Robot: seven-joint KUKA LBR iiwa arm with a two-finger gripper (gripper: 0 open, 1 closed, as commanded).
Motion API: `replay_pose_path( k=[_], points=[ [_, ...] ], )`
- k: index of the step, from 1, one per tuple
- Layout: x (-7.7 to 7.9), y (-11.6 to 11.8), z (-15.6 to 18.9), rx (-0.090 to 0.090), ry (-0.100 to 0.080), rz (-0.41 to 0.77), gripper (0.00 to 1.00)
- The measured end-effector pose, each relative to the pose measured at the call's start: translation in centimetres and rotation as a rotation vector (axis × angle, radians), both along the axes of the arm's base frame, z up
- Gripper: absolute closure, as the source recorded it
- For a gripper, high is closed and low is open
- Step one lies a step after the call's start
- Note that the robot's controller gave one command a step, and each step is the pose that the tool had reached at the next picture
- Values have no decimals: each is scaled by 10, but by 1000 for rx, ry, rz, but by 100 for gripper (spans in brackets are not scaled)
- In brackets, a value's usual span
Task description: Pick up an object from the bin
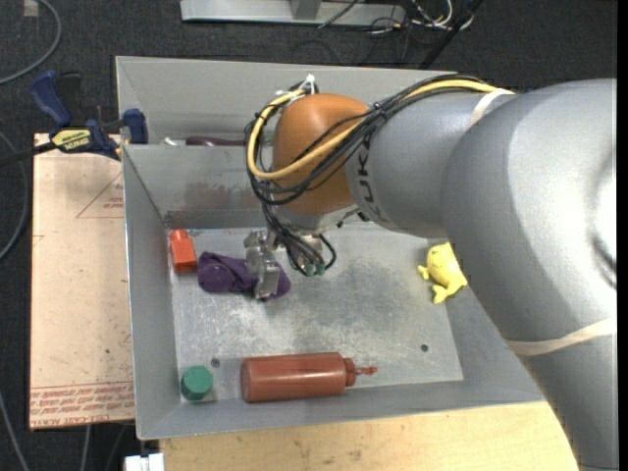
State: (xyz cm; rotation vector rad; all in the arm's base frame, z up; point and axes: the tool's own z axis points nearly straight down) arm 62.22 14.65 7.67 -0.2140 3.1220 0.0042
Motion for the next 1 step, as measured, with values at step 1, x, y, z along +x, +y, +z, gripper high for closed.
replay_pose_path(
  k=[1],
  points=[
    [-9,-6,94,1,-3,47,100]
  ],
)
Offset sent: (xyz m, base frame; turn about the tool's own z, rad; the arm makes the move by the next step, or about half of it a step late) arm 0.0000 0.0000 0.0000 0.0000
